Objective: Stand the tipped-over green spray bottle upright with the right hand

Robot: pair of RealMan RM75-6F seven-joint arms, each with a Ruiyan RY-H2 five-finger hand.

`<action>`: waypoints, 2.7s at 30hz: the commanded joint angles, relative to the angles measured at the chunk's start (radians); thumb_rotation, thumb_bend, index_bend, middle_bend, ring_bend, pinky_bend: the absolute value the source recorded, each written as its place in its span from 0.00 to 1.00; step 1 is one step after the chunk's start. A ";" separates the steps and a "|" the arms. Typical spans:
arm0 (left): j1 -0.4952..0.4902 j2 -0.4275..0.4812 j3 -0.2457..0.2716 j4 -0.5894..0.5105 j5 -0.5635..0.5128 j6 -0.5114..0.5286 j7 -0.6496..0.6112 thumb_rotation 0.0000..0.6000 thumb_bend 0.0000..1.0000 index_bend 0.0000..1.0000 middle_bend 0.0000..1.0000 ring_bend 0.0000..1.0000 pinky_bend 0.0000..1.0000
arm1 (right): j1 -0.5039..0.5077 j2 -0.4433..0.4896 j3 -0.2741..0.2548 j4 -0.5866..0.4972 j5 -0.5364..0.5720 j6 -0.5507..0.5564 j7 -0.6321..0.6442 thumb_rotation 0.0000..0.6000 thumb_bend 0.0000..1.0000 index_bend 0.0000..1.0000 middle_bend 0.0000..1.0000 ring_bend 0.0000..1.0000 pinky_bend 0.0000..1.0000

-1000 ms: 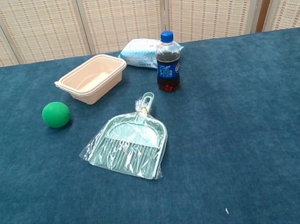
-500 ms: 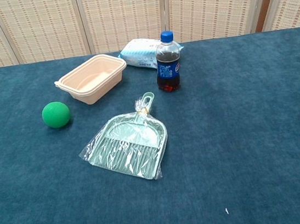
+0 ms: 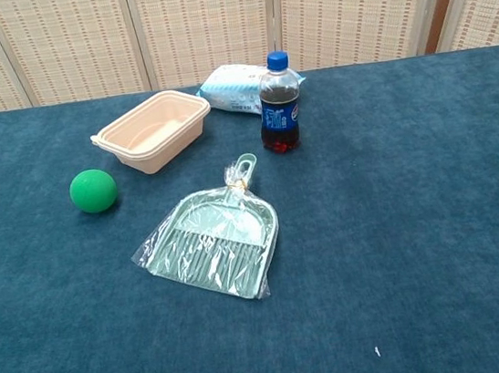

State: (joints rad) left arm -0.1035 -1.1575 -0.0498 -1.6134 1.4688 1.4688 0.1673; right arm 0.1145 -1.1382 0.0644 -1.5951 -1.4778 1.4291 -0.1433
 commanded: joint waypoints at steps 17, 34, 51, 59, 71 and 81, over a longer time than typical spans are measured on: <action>-0.023 -0.011 -0.012 0.015 -0.017 -0.027 -0.004 1.00 0.61 0.19 0.10 0.03 0.02 | 0.068 0.058 0.016 -0.033 0.097 -0.155 -0.055 1.00 0.28 0.00 0.00 0.00 0.07; -0.051 -0.041 -0.027 0.043 -0.030 -0.051 -0.014 1.00 0.61 0.19 0.10 0.03 0.02 | 0.163 0.132 0.027 -0.106 0.228 -0.311 -0.237 1.00 0.28 0.00 0.00 0.00 0.07; -0.070 -0.065 -0.036 0.089 -0.044 -0.072 -0.051 1.00 0.61 0.19 0.10 0.03 0.02 | 0.273 0.124 0.022 -0.072 0.368 -0.439 -0.373 1.00 0.28 0.00 0.00 0.00 0.07; -0.075 -0.077 -0.037 0.113 -0.057 -0.082 -0.061 1.00 0.61 0.19 0.10 0.03 0.02 | 0.313 0.106 0.005 -0.039 0.400 -0.480 -0.409 1.00 0.26 0.00 0.00 0.00 0.07; -0.083 -0.091 -0.043 0.133 -0.068 -0.088 -0.074 1.00 0.61 0.19 0.10 0.03 0.02 | 0.351 0.109 -0.021 -0.037 0.449 -0.510 -0.448 1.00 0.26 0.00 0.00 0.00 0.07; -0.091 -0.103 -0.043 0.136 -0.062 -0.086 -0.071 1.00 0.61 0.19 0.10 0.03 0.02 | 0.371 0.095 -0.048 0.004 0.481 -0.551 -0.435 1.00 0.26 0.00 0.00 0.00 0.07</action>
State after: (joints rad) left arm -0.1945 -1.2605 -0.0931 -1.4772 1.4069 1.3826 0.0963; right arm 0.4834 -1.0397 0.0184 -1.5952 -0.9975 0.8812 -0.5819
